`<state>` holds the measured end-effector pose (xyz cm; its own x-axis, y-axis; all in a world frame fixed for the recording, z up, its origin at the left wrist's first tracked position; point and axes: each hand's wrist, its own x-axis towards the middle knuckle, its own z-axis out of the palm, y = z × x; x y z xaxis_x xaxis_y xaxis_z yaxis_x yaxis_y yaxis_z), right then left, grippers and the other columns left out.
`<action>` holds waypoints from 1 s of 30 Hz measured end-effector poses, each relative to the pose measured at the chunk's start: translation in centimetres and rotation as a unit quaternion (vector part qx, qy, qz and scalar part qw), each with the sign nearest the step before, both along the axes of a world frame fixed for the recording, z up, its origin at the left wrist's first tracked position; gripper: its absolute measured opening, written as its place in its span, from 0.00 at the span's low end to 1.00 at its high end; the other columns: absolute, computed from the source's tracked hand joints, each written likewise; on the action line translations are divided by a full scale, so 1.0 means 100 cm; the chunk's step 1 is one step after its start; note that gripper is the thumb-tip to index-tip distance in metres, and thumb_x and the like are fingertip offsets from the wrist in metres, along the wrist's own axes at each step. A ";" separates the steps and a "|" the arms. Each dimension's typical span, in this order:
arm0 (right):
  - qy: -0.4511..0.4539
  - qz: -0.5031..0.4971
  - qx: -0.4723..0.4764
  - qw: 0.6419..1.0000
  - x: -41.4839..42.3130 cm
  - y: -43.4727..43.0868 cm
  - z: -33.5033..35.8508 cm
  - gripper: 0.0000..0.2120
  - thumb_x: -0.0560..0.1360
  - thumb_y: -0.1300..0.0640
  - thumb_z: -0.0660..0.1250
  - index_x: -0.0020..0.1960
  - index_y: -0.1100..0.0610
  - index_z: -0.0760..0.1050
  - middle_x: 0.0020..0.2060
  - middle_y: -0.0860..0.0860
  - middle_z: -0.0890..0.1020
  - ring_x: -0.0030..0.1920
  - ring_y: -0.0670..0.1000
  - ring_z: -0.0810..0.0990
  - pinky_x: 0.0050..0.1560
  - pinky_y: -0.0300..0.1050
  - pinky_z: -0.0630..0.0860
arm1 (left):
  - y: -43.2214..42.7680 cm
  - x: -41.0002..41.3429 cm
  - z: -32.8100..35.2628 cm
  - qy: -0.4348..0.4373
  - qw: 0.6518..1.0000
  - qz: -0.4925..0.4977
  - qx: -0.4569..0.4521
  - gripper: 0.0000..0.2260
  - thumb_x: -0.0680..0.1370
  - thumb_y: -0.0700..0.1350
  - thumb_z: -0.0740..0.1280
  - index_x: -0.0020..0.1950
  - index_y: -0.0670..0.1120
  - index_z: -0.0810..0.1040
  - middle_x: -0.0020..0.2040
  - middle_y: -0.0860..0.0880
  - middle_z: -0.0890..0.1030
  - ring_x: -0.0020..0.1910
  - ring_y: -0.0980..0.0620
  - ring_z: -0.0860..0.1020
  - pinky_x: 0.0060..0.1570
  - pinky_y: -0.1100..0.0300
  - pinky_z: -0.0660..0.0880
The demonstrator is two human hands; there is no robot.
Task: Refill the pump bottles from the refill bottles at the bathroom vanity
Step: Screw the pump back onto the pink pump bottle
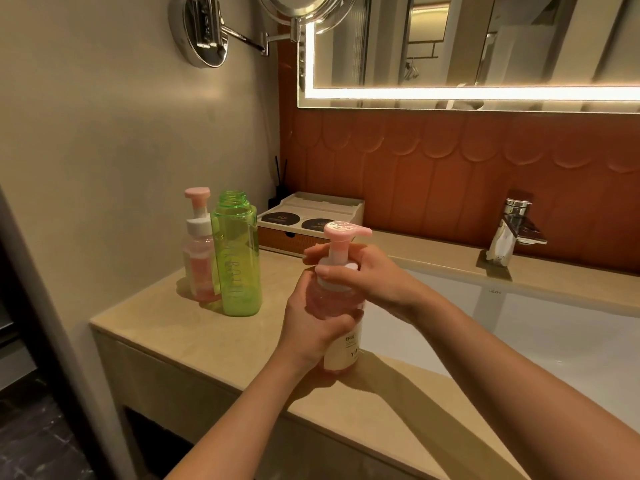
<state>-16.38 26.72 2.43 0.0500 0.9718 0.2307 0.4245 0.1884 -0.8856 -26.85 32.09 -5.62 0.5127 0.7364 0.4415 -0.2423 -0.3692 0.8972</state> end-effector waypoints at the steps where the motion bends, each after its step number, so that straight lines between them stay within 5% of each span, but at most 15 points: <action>1: -0.005 -0.023 0.021 0.999 -0.002 0.002 -0.001 0.10 0.72 0.53 0.69 0.54 0.51 0.78 0.50 0.48 0.82 0.52 0.48 0.80 0.53 0.43 0.79 | 0.000 0.000 0.000 -0.004 1.000 0.001 0.000 0.29 0.56 0.50 0.72 0.57 0.54 0.72 0.49 0.53 0.81 0.51 0.54 0.80 0.52 0.59 0.77; 6: -0.047 -0.158 0.066 0.984 -0.014 0.004 -0.009 0.13 0.69 0.50 0.72 0.49 0.57 0.79 0.45 0.51 0.82 0.49 0.49 0.80 0.51 0.45 0.79 | 0.001 0.002 -0.004 -0.005 1.000 0.025 -0.006 0.30 0.61 0.35 0.72 0.57 0.58 0.71 0.50 0.54 0.81 0.52 0.58 0.80 0.53 0.58 0.76; 11: -0.254 -0.297 0.111 0.914 -0.020 0.003 -0.011 0.25 0.65 0.35 0.68 0.47 0.57 0.80 0.43 0.51 0.82 0.45 0.50 0.80 0.46 0.51 0.80 | 0.000 0.005 -0.004 -0.004 0.999 0.036 -0.021 0.30 0.62 0.32 0.75 0.56 0.57 0.72 0.50 0.54 0.81 0.55 0.52 0.79 0.53 0.55 0.77; 15: -0.125 -0.057 -0.001 0.991 -0.002 0.003 0.003 0.20 0.67 0.44 0.73 0.56 0.49 0.76 0.54 0.47 0.79 0.56 0.48 0.77 0.58 0.52 0.76 | 0.001 -0.008 0.006 0.006 0.997 -0.066 -0.033 0.26 0.60 0.40 0.74 0.55 0.52 0.72 0.47 0.52 0.81 0.50 0.53 0.80 0.43 0.65 0.76; 19: -0.099 0.079 -0.051 0.991 0.004 0.008 0.011 0.17 0.68 0.54 0.72 0.55 0.46 0.75 0.58 0.44 0.77 0.57 0.38 0.75 0.56 0.32 0.73 | 0.012 -0.020 0.015 0.084 0.982 -0.161 -0.043 0.28 0.58 0.48 0.75 0.58 0.53 0.74 0.50 0.55 0.83 0.52 0.56 0.81 0.43 0.67 0.77; 21: -0.069 0.078 -0.044 0.994 0.003 0.011 0.008 0.12 0.68 0.58 0.71 0.50 0.53 0.76 0.54 0.47 0.80 0.53 0.37 0.78 0.51 0.30 0.74 | 0.018 -0.021 0.016 0.103 0.978 -0.170 -0.059 0.26 0.60 0.43 0.75 0.56 0.53 0.75 0.49 0.56 0.84 0.51 0.57 0.81 0.42 0.67 0.77; 26: -0.043 -0.022 0.031 0.998 -0.004 0.011 -0.005 0.09 0.66 0.56 0.71 0.45 0.53 0.75 0.44 0.50 0.81 0.49 0.49 0.79 0.52 0.45 0.78 | 0.017 -0.016 0.012 0.076 0.991 -0.103 -0.043 0.21 0.59 0.36 0.69 0.50 0.48 0.76 0.41 0.54 0.84 0.45 0.59 0.82 0.43 0.67 0.76; 30: -0.042 -0.172 0.038 0.983 -0.018 0.017 -0.018 0.17 0.62 0.49 0.72 0.49 0.51 0.75 0.51 0.53 0.78 0.57 0.55 0.75 0.57 0.52 0.76 | 0.016 -0.014 0.009 0.061 0.996 -0.060 -0.038 0.26 0.65 0.23 0.68 0.51 0.50 0.73 0.45 0.52 0.81 0.46 0.57 0.80 0.45 0.67 0.76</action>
